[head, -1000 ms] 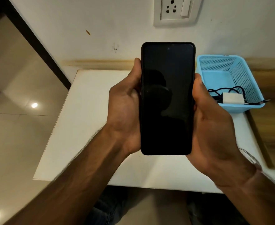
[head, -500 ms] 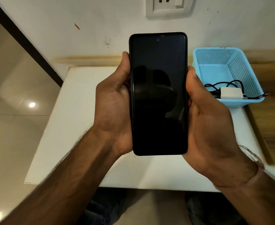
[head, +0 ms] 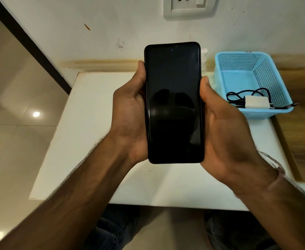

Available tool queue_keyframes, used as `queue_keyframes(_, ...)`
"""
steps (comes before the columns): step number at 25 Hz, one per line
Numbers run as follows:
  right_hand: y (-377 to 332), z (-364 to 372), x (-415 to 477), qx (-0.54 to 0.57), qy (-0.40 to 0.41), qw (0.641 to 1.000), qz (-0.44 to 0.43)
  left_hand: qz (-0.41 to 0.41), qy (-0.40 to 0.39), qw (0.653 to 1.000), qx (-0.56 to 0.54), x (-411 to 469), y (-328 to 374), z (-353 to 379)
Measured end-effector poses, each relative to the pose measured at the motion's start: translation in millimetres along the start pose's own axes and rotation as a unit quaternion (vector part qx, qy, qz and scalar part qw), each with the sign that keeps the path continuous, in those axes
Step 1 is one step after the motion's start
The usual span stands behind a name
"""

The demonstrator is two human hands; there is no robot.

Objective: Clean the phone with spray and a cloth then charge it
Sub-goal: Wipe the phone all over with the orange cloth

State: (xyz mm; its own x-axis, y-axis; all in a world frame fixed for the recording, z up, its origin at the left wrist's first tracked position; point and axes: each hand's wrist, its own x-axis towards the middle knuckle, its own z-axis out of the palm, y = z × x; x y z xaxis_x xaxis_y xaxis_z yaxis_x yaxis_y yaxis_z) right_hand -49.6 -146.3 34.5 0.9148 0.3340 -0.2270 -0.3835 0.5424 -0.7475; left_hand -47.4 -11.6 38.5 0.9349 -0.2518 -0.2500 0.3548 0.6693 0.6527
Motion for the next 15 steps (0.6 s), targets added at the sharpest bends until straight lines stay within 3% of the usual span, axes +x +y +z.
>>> queue_keyframes(1,2,1,5,-0.007,-0.005,1.0,0.023,-0.002,0.028,1.0,0.003,5,-2,-3)
queue_keyframes(5,16,-10,29,-0.077,0.109,0.991,0.003,-0.019,0.116,0.993,0.004,26,-7,-22)
queue_keyframes(15,62,-46,69,-0.356,0.215,0.909,-0.024,-0.033,0.284,0.956,0.068,65,-29,-71)
